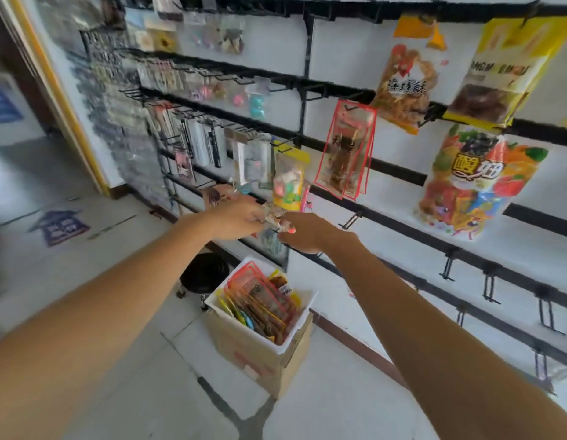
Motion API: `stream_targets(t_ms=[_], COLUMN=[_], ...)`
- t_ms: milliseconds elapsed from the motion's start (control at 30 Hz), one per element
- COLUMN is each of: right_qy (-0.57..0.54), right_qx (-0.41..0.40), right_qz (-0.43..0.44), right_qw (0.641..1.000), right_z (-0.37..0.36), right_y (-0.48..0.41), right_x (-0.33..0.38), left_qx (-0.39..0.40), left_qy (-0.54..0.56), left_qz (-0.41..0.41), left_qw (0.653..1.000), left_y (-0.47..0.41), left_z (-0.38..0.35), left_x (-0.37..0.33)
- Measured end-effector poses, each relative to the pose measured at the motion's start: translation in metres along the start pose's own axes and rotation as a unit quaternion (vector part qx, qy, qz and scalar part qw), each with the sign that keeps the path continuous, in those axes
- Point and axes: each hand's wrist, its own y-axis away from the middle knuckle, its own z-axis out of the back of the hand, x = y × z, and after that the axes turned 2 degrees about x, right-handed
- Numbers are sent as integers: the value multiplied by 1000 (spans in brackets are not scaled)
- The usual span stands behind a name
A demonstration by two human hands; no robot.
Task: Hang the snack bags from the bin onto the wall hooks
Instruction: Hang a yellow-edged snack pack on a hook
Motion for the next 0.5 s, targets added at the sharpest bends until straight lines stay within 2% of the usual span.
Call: stream_targets(t_ms=[200,500], right_qy=[-19,-57], right_qx=[52,98], right_qz=[-15,-11], right_qw=[998,994], right_z=[-47,-108], right_y=[-54,-133], right_x=[0,-37], left_qx=[48,102], left_qy=[2,11], left_qz=[31,39], left_qw=[998,994], left_y=[-31,-97], left_z=[-31,-86], left_x=[70,121])
